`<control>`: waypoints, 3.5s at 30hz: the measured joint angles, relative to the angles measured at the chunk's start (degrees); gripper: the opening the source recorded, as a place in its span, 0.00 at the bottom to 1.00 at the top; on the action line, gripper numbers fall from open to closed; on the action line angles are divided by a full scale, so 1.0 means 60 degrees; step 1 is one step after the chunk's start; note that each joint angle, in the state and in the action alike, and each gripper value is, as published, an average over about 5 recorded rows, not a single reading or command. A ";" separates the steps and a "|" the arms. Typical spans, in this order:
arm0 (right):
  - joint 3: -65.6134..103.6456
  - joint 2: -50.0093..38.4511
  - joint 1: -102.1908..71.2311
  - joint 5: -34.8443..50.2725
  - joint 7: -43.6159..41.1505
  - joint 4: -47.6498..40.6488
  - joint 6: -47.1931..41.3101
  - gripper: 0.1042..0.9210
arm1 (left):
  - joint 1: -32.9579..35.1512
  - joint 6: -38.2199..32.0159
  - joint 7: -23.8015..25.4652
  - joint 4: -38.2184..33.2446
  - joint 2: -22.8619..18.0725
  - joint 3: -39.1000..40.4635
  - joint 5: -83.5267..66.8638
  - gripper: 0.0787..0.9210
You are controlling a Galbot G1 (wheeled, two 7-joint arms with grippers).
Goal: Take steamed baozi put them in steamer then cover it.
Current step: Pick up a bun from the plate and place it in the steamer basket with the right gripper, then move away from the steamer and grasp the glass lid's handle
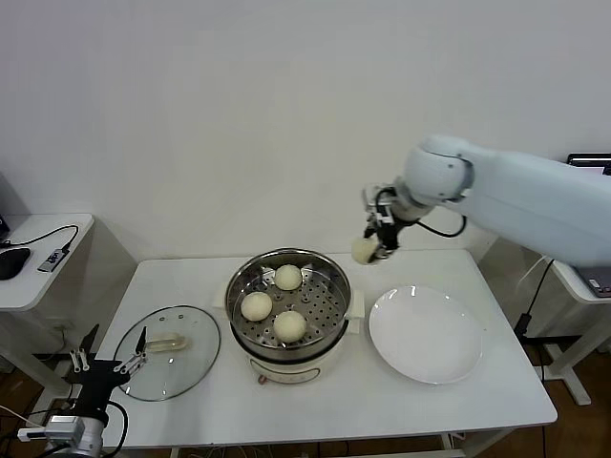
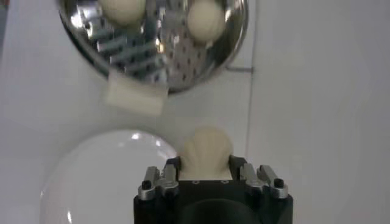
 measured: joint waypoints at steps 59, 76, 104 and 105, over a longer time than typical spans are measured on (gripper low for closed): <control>0.2330 -0.0034 -0.3040 0.1732 0.3111 0.0652 -0.0572 0.88 | -0.0031 -0.0062 0.0047 0.0122 -0.0042 -0.0113 0.0008 0.88; 0.9299 -0.1537 -1.0537 0.1346 0.7195 0.2253 0.3442 0.88 | 0.0007 -0.0265 -0.0116 0.0217 -0.0345 0.0225 0.0494 0.88; 1.9782 0.3393 -2.0016 -0.2728 0.7914 0.3222 0.6166 0.88 | 0.0218 -0.1171 -0.1229 0.1830 0.0344 -0.0003 0.9112 0.88; 1.9936 0.3477 -2.0117 -0.2768 0.7952 0.3201 0.6184 0.88 | 0.0145 -0.1208 -0.1215 0.1941 0.0405 0.0021 0.9440 0.88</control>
